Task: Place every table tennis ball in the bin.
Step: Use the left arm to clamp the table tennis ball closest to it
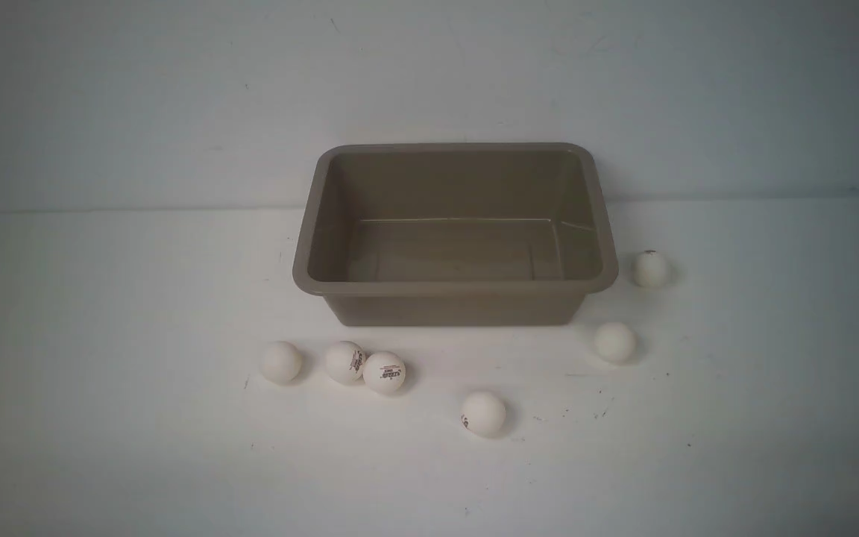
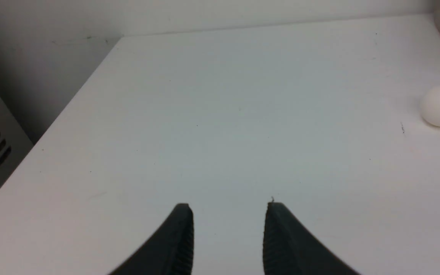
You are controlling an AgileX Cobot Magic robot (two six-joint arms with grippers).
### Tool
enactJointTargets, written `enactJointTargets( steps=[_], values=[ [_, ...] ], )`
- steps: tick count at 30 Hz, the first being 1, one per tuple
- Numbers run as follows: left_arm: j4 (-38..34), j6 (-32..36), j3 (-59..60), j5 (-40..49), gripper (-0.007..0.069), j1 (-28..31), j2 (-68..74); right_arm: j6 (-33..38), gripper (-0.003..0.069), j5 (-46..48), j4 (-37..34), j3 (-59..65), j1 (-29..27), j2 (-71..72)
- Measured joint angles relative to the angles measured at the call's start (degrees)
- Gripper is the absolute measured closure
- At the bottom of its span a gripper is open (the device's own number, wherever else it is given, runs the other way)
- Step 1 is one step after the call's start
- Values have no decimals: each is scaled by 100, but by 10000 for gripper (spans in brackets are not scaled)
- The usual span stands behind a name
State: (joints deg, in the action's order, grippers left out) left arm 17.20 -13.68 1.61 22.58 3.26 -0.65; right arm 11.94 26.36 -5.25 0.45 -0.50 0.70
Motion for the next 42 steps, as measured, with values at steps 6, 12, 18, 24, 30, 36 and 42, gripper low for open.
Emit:
enactJointTargets(
  steps=[6,12,18,24,30,36,42],
  values=[
    [0,0,0,0,388,0,0,0,669,0,0,0,0,0],
    [0,0,0,0,388,0,0,0,669,0,0,0,0,0],
    [0,0,0,0,388,0,0,0,669,0,0,0,0,0],
    [0,0,0,0,388,0,0,0,669,0,0,0,0,0],
    [244,0,0,10,388,0,0,0,669,2,0,0,0,0],
    [708,0,0,10,388,0,0,0,669,2,105,0,0,0],
    [728,0,0,10,388,0,0,0,669,2,183,0,0,0]
  ],
)
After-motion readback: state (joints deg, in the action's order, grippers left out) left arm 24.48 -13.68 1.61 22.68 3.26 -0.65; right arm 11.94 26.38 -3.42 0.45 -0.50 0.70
